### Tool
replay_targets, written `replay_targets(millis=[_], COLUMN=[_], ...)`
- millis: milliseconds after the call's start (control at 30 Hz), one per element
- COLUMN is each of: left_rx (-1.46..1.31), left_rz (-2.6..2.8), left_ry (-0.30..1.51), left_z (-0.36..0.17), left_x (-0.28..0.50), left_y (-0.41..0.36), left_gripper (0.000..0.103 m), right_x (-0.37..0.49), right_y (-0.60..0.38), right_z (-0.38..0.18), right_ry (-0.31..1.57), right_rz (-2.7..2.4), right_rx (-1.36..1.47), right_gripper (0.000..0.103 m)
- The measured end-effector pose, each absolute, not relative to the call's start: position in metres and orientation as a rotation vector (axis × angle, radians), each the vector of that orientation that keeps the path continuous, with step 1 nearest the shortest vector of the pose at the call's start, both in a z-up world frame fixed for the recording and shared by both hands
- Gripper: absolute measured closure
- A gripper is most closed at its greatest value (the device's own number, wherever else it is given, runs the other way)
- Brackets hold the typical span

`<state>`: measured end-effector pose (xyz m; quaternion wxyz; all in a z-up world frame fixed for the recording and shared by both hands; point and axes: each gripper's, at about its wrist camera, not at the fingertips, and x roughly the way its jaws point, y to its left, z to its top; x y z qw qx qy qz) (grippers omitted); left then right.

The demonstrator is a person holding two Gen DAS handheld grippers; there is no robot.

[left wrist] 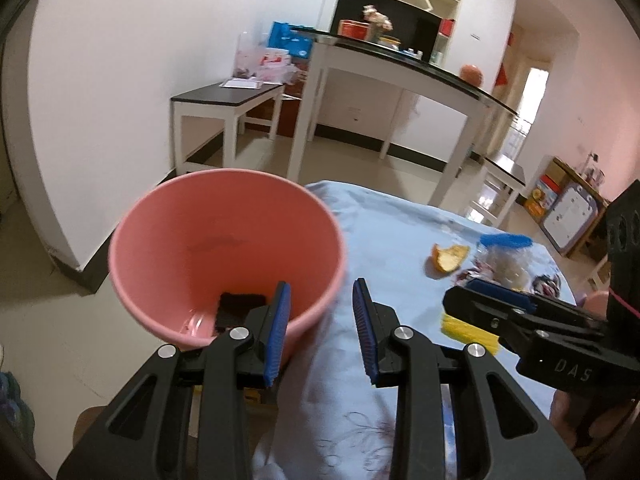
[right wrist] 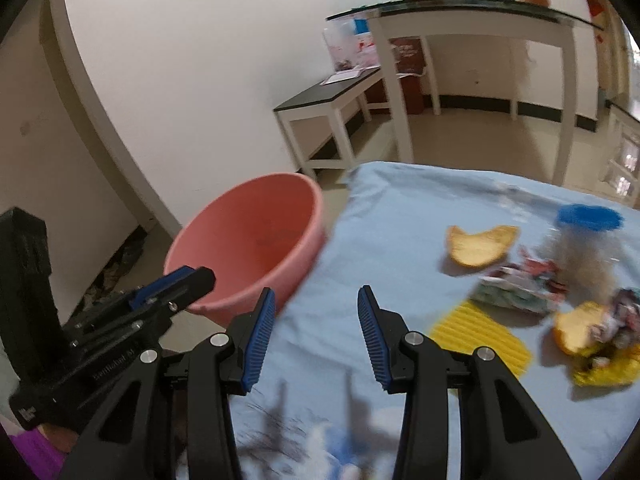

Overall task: Collect trash
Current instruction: 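Move both open tools back over the remaining trash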

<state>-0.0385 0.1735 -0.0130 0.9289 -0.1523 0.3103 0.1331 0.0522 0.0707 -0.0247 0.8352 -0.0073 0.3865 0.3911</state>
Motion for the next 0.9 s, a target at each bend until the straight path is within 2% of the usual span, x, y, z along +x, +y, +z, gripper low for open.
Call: replay_targets(millis=[233,300,500,900], left_rx=[-0.264,-0.254,-0.225,-0.119], left_rz=[0.198,0.173,0.121,-0.053], left_ry=[0.648,0.658,0.674,0.753], left_z=[-0.01,-0.01,-0.012,-0.023], left_x=[-0.025,-0.019,-0.005,0.048], left_y=[0.142,0.133,0.112,0.058], left_gripper=[0.07,0.07,0.07,0.07], right_x=[0.056,0.059,0.075,0.128], right_y=[0.011,-0.014,-0.076,-0.095], right_z=[-0.02,-0.017,-0.01,-0.053], right_ry=[0.79,0.764,0.689,0.785], right_rz=[0.693,0.635,0.456,0.36], right_rx=[-0.014,-0.001,0.031,0.061], right_gripper=[0.06,0.049,0.044,0.043])
